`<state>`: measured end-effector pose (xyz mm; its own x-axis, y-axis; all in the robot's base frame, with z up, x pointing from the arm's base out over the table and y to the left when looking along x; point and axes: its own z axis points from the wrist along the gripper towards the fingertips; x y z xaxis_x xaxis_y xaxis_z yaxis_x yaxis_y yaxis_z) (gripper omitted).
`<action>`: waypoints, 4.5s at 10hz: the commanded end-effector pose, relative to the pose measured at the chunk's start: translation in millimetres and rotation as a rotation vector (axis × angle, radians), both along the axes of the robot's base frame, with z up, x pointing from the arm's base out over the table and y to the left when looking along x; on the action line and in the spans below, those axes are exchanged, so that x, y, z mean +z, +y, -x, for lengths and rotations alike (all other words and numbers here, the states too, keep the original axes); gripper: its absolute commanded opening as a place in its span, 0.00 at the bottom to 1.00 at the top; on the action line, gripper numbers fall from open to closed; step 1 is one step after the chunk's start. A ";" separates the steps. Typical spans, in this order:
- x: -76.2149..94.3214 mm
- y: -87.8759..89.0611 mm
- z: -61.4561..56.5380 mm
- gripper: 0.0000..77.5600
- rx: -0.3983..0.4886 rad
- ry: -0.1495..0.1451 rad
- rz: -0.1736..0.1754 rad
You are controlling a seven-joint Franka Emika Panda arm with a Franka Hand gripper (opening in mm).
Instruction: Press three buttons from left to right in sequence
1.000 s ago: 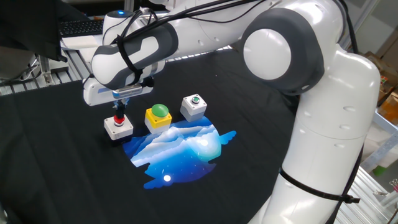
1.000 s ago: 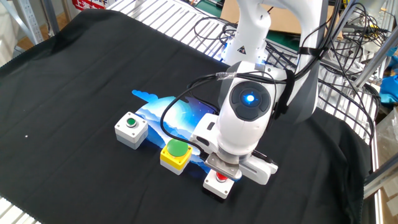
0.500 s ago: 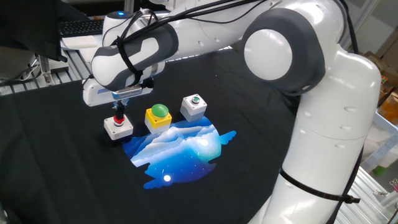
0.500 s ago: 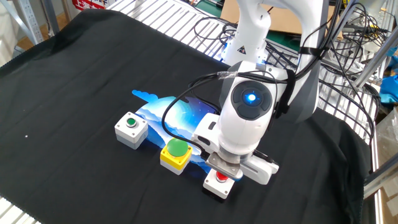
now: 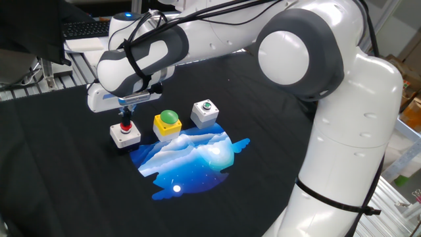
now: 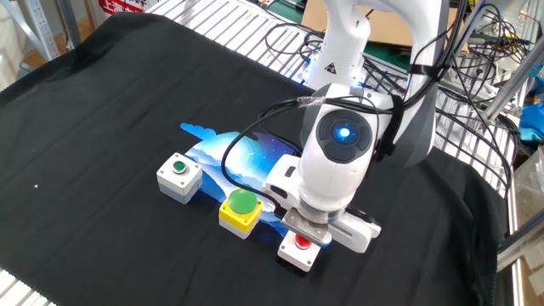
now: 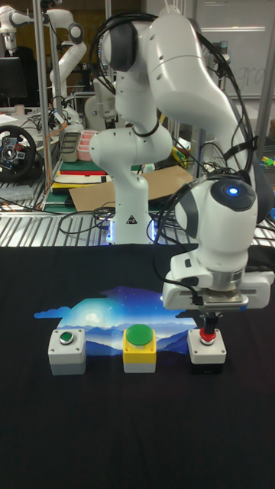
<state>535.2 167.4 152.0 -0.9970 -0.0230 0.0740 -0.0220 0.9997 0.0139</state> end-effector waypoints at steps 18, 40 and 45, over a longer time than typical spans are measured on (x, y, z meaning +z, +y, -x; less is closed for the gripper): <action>25.4 -0.3 -4.8 0.01 -0.010 0.007 0.003; 118.2 -158.3 17.6 0.01 0.098 0.048 0.096; 106.2 -172.5 76.8 0.01 0.080 0.021 0.115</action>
<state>514.7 19.8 260.3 -0.9885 -0.0910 0.1210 -0.0997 0.9927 -0.0682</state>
